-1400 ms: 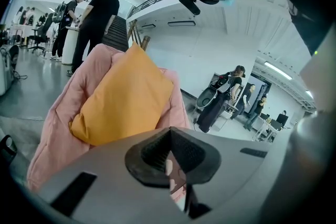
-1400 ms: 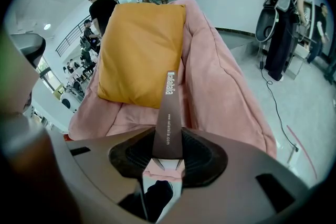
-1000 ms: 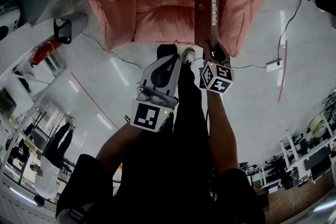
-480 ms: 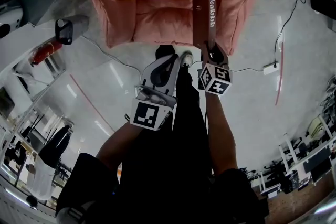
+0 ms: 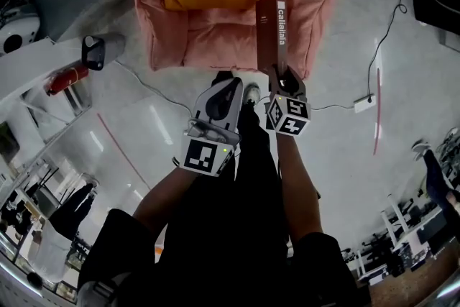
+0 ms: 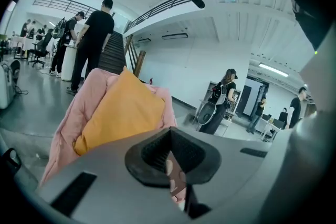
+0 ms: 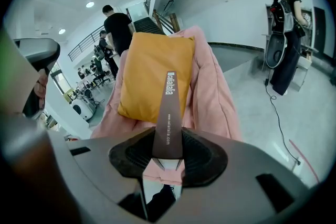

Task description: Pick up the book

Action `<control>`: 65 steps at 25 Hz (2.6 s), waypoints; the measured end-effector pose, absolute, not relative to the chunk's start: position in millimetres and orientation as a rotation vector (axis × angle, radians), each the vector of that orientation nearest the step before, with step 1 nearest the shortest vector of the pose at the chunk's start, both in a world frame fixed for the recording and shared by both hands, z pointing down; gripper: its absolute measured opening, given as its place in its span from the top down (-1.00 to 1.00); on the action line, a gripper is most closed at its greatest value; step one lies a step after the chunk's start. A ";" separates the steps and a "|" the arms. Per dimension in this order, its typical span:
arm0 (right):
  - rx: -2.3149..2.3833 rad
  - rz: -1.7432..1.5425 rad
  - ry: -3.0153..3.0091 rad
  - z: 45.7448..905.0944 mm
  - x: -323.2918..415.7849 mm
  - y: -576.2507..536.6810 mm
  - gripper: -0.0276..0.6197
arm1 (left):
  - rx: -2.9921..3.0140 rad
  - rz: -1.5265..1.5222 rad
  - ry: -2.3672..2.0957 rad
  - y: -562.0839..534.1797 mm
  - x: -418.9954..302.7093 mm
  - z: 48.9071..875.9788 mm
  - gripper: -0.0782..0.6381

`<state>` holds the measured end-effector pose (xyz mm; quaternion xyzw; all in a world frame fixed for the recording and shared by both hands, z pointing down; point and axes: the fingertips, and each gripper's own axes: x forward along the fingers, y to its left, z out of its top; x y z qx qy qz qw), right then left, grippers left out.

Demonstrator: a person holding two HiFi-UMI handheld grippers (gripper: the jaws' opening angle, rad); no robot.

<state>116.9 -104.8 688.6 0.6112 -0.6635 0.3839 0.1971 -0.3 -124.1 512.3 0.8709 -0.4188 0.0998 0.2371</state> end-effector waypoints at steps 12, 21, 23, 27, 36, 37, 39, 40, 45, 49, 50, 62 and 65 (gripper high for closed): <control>1.727 1.018 -1.924 639.3 121.0 -88.5 0.46 | 2.437 0.231 -1.203 -97.9 4.9 463.5 0.76; 1.740 0.980 -1.981 602.0 124.0 -66.4 0.46 | 2.451 0.197 -1.252 -74.5 7.1 435.5 0.76; 1.741 0.971 -1.994 593.7 124.3 -62.2 0.46 | 2.461 0.191 -1.261 -70.0 8.9 428.3 0.76; 1.747 0.945 -2.022 576.4 127.9 -49.7 0.47 | 2.474 0.165 -1.269 -55.9 17.3 413.0 0.76; 1.789 0.886 -2.116 524.6 134.2 -38.2 0.46 | 2.504 0.160 -1.312 -29.4 22.0 386.5 0.76; 1.790 0.884 -2.124 519.9 135.0 -37.2 0.46 | 2.503 0.159 -1.319 -27.8 22.6 384.1 0.76; 1.789 0.883 -2.139 512.1 137.3 -35.0 0.46 | 2.504 0.157 -1.333 -24.9 25.1 379.5 0.76; 1.786 0.881 -2.145 508.9 138.4 -32.8 0.46 | 2.503 0.155 -1.339 -22.8 26.4 377.2 0.76; 1.781 0.868 -2.162 496.6 134.6 -23.5 0.46 | 2.496 0.158 -1.358 -16.9 22.6 367.2 0.76; 1.782 0.859 -2.177 486.5 132.5 -19.2 0.46 | 2.500 0.157 -1.359 -14.7 20.0 362.6 0.76; 1.783 0.853 -2.181 483.8 132.2 -19.1 0.46 | 2.503 0.153 -1.361 -15.1 19.5 360.3 0.76; 1.803 0.759 -2.199 449.6 106.4 -1.2 0.46 | 2.534 0.092 -1.355 -3.7 -11.3 338.4 0.76; 1.820 0.742 -2.205 432.2 95.5 5.1 0.46 | 2.550 0.080 -1.350 1.0 -24.2 328.8 0.76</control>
